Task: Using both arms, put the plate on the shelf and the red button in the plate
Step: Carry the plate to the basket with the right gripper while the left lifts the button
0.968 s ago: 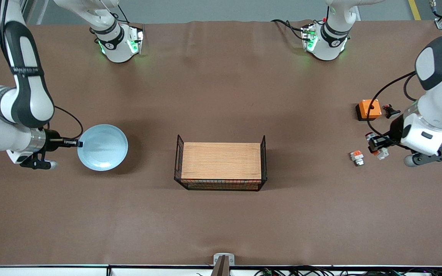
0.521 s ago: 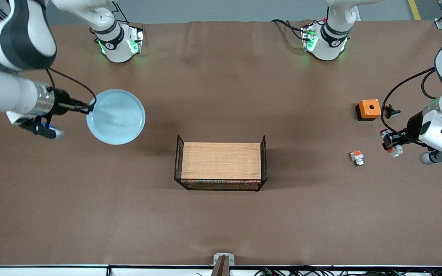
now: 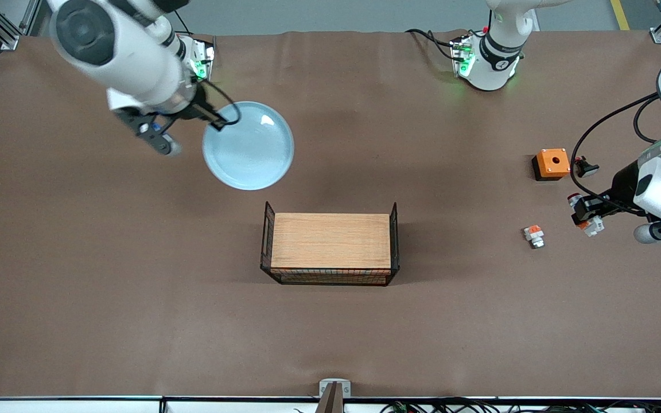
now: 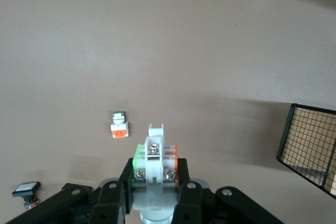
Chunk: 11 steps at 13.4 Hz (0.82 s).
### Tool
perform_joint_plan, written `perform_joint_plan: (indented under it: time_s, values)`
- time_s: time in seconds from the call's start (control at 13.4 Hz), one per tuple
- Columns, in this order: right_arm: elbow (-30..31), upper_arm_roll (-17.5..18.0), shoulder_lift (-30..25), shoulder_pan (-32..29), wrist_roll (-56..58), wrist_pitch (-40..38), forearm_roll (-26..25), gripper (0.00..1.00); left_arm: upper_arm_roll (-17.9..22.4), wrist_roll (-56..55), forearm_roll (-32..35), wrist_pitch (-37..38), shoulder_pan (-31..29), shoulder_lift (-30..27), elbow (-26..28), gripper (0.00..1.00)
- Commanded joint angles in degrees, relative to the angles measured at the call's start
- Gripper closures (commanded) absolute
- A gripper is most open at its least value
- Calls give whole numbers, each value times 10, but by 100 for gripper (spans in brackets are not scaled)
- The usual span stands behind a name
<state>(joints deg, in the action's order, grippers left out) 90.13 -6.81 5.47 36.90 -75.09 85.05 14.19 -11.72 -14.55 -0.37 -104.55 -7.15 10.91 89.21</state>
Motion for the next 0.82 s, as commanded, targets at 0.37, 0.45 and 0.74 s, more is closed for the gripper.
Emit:
perform_joint_plan:
  time_s: [0.37,0.45,0.74]
  values:
    - [-34,-7,118,105,-335,225,16,97,-2,-1,-10,14,5,-1,-11,100]
    - [-55,-8,143,112,-360,227,15,97,-9,-1,-10,14,4,-1,-11,100]
    - [-95,-8,199,123,-454,230,15,98,-11,-3,-10,14,6,5,-4,100]
